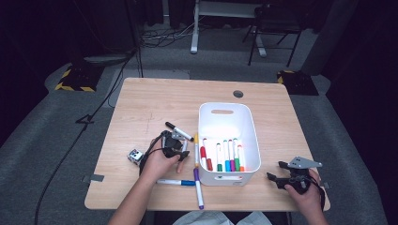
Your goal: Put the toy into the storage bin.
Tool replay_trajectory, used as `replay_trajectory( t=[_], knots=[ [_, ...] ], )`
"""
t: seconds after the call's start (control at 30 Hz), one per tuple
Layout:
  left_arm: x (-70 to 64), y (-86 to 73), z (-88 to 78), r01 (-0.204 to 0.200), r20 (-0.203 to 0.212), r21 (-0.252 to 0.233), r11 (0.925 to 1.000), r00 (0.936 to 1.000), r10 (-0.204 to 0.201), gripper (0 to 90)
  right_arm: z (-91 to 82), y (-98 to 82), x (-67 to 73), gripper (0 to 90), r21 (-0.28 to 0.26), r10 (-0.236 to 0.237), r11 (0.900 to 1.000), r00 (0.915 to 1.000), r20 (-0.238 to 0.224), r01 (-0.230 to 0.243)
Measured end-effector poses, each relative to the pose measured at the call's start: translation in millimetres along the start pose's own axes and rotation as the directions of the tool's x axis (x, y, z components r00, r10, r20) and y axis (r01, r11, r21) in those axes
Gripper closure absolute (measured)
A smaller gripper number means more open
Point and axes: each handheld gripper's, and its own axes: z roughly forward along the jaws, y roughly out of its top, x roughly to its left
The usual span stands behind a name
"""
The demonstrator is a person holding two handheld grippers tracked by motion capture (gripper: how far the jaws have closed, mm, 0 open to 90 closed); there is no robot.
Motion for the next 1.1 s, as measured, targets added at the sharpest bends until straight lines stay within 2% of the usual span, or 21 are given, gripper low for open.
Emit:
replay_trajectory(
  t=[0.07,0.1,0.13,0.17,0.2,0.43,0.5,0.53,0.57,0.63,0.67,0.73,0.93,1.03,1.1],
  knots=[
    [4.5,-2.0,-3.0,-0.002,-0.031,0.007,1.0000,0.9995,0.002,62.5,0.0,0.0,0.0,25.6,-0.001,0.000,1.000,1.0000,0.000,0.000],
    [6.9,-2.9,-4.3,-0.006,-0.035,0.010,0.9999,0.9994,0.006,65.4,0.0,0.0,0.0,25.6,0.000,0.000,1.000,1.0000,0.000,0.000],
    [8.5,-3.9,-4.7,0.004,-0.020,0.007,1.0000,0.9998,-0.004,68.1,0.0,0.0,0.0,25.6,0.000,0.000,1.000,1.0000,0.000,0.000],
    [10.2,-5.0,-5.1,0.005,-0.035,-0.005,1.0000,0.9994,-0.005,71.0,0.0,0.0,0.0,25.6,0.000,0.000,1.000,1.0000,0.000,0.000],
    [11.2,-6.0,-5.4,0.010,-0.027,-0.001,0.9999,0.9996,-0.010,74.5,0.0,0.0,0.1,25.6,0.000,0.000,1.000,1.0000,0.000,0.000],
    [10.8,-6.0,-5.9,0.011,-0.043,-0.006,0.9999,0.9990,-0.011,76.1,0.0,0.0,0.0,25.6,0.000,0.000,1.000,1.0000,0.000,0.000],
    [12.2,-6.2,-7.5,0.008,-0.024,0.003,1.0000,0.9997,-0.008,76.1,0.0,0.0,0.1,25.6,0.000,0.000,1.000,1.0000,0.000,0.000],
    [12.4,-7.0,-7.4,0.019,0.002,-0.015,0.9997,0.9998,-0.019,76.2,0.0,0.0,0.1,25.6,0.000,0.000,1.000,1.0000,0.000,0.000],
    [13.0,-6.8,-9.2,0.017,0.015,-0.013,0.9998,0.9997,-0.017,76.2,0.0,0.0,0.1,25.6,0.000,0.000,1.000,1.0000,0.000,0.000],
    [13.5,-6.3,-13.2,0.016,0.011,-0.032,0.9994,0.9998,-0.016,76.2,0.1,0.0,0.0,25.6,-0.001,0.000,1.000,1.0000,0.000,0.000],
    [13.3,-6.4,-15.3,0.028,0.022,-0.041,0.9988,0.9994,-0.027,76.2,0.0,0.0,0.0,25.6,0.000,0.000,1.000,1.0000,0.000,0.000],
    [15.3,-5.5,-21.8,0.027,0.048,-0.049,0.9984,0.9985,-0.024,76.2,0.0,0.0,0.0,25.6,0.000,0.000,1.000,1.0000,0.000,0.000],
    [18.3,-5.8,-42.0,0.034,0.067,-0.084,0.9959,0.9974,-0.028,76.2,0.0,0.0,0.0,25.6,0.000,0.000,1.000,1.0000,0.000,0.000],
    [18.4,-5.0,-51.3,0.037,0.101,-0.106,0.9936,0.9946,-0.026,76.2,0.0,0.0,0.1,25.6,0.000,0.000,1.000,1.0000,0.000,0.000],
    [17.8,-4.2,-57.8,0.025,0.094,-0.111,0.9936,0.9955,-0.015,76.2,0.1,0.0,0.1,25.6,0.000,-0.001,1.000,1.0000,0.001,0.001]
  ],
)
